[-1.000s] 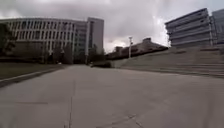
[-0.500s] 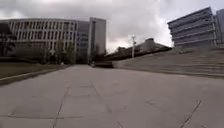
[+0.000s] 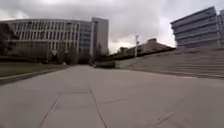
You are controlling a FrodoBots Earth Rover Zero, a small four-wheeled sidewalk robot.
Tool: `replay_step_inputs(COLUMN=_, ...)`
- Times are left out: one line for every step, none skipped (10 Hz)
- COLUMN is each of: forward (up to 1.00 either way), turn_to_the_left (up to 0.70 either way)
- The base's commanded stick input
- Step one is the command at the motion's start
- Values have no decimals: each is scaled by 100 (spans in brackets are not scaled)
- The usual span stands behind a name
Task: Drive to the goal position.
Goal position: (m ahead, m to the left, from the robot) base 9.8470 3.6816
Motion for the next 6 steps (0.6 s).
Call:
replay_step_inputs(forward=100, turn_to_the_left=40)
replay_step_inputs(forward=100, turn_to_the_left=40)
replay_step_inputs(forward=100, turn_to_the_left=0)
replay_step_inputs(forward=100, turn_to_the_left=0)
replay_step_inputs(forward=100, turn_to_the_left=0)
replay_step_inputs(forward=100, turn_to_the_left=0)
